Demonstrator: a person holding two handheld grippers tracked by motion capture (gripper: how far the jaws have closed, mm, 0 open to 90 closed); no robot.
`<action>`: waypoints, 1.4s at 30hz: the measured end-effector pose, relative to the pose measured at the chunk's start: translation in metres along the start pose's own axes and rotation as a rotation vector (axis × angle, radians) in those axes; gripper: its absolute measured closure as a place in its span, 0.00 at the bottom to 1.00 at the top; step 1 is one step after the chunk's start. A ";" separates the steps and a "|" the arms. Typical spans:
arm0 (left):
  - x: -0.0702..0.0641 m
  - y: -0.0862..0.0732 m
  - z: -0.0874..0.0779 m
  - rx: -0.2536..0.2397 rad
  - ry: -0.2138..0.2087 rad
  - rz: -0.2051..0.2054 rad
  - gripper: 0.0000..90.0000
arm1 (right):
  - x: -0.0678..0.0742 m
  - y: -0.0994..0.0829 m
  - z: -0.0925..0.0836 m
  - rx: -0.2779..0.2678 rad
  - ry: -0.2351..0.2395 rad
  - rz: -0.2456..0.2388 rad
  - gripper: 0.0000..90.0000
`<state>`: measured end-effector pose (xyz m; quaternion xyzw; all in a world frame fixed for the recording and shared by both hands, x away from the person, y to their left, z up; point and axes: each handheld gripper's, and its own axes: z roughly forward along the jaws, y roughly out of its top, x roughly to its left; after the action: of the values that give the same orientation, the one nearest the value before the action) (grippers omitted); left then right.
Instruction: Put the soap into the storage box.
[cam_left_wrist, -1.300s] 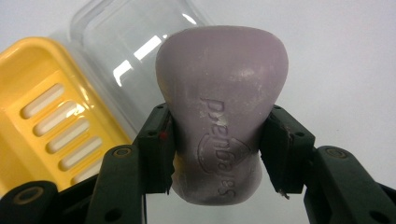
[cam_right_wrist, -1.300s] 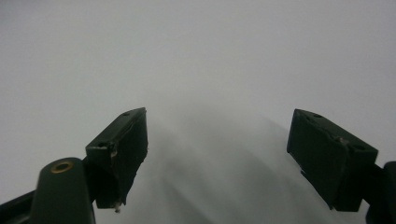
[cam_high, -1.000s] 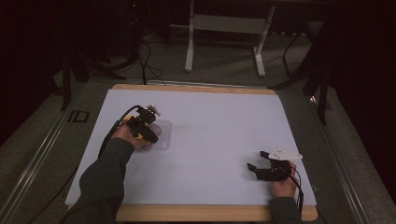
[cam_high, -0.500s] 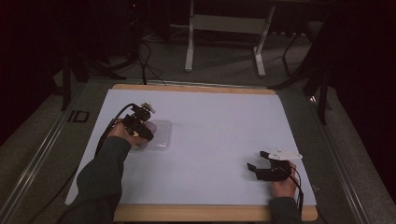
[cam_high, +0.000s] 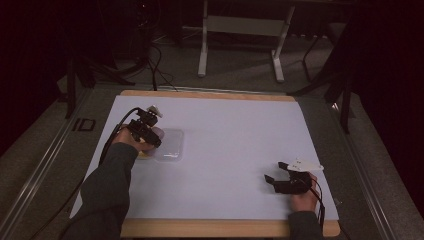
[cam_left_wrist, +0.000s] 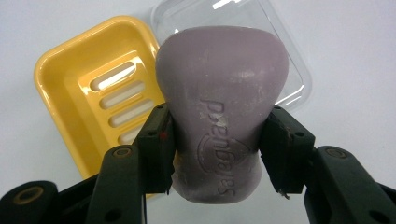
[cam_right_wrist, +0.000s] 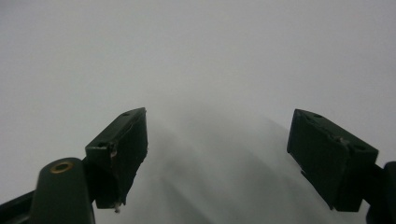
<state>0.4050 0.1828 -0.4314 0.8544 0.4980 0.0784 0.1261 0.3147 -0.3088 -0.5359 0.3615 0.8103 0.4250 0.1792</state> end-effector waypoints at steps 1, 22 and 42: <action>0.001 0.000 0.000 0.000 -0.001 -0.005 0.56 | 0.000 0.000 0.000 0.000 0.000 0.001 0.22; 0.016 0.002 0.003 -0.004 0.005 -0.089 0.56 | 0.000 0.000 0.000 -0.001 0.000 -0.002 0.22; 0.036 0.003 0.013 0.024 0.016 -0.174 0.56 | 0.000 0.000 0.000 0.000 0.000 -0.003 0.22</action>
<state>0.4289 0.2111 -0.4424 0.8088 0.5721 0.0680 0.1182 0.3145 -0.3086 -0.5358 0.3602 0.8109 0.4247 0.1801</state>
